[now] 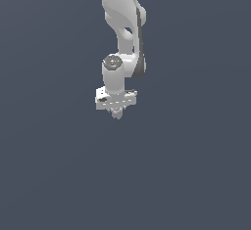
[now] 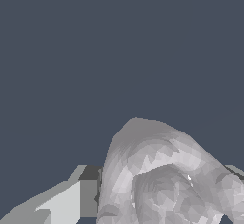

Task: Pick up the object and move it to a goal position.

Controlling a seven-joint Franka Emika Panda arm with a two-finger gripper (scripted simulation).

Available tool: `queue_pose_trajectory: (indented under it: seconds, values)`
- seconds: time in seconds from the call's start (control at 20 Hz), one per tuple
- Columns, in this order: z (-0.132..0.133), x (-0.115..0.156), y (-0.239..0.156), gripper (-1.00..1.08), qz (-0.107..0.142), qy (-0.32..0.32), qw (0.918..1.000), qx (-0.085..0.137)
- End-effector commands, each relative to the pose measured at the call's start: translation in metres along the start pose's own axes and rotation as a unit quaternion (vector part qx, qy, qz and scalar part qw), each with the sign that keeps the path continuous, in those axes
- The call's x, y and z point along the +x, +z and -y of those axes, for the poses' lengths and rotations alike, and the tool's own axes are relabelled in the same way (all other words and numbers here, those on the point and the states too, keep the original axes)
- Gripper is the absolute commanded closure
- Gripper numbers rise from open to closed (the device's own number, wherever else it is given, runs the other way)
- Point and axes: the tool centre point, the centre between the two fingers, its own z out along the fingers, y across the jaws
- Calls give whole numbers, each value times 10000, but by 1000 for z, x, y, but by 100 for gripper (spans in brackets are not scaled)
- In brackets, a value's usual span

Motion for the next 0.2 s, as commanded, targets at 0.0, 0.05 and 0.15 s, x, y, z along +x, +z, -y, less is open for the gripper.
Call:
queue_pose_trajectory:
  seconds: [0.0, 0.05, 0.15]
  values:
    - [-1, -5, 0, 108, -2, -2, 10000, 0]
    - [-2, -5, 0, 108, -2, -2, 10000, 0]
    - [-2, -6, 0, 108, -2, -2, 10000, 0]
